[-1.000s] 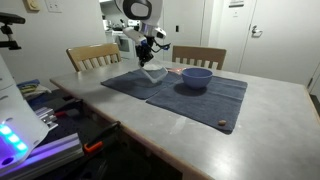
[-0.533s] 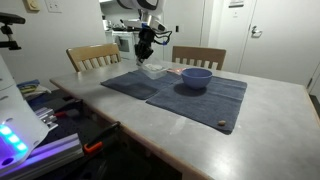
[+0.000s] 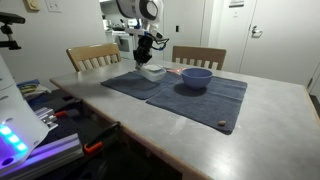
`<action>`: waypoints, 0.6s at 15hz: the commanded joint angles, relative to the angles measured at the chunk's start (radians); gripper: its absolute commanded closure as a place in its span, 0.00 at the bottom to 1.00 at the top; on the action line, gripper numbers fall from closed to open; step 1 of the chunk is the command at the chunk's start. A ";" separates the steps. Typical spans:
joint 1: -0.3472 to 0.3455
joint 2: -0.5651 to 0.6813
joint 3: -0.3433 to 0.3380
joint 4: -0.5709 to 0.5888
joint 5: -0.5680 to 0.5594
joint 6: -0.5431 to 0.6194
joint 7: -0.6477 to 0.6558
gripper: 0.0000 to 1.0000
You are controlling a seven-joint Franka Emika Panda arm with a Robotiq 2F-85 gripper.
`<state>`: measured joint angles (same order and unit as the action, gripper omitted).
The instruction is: Pick the plastic box and pour its contents into the bowl
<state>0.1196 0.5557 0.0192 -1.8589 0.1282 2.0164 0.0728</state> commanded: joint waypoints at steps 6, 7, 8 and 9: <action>0.000 0.150 0.008 0.152 -0.049 -0.105 0.021 0.98; 0.004 0.147 0.007 0.155 -0.054 -0.109 0.028 0.84; 0.007 0.140 0.006 0.155 -0.058 -0.118 0.036 0.65; 0.011 0.134 0.005 0.152 -0.064 -0.119 0.043 0.60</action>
<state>0.1251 0.6860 0.0216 -1.7350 0.0969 1.9382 0.0879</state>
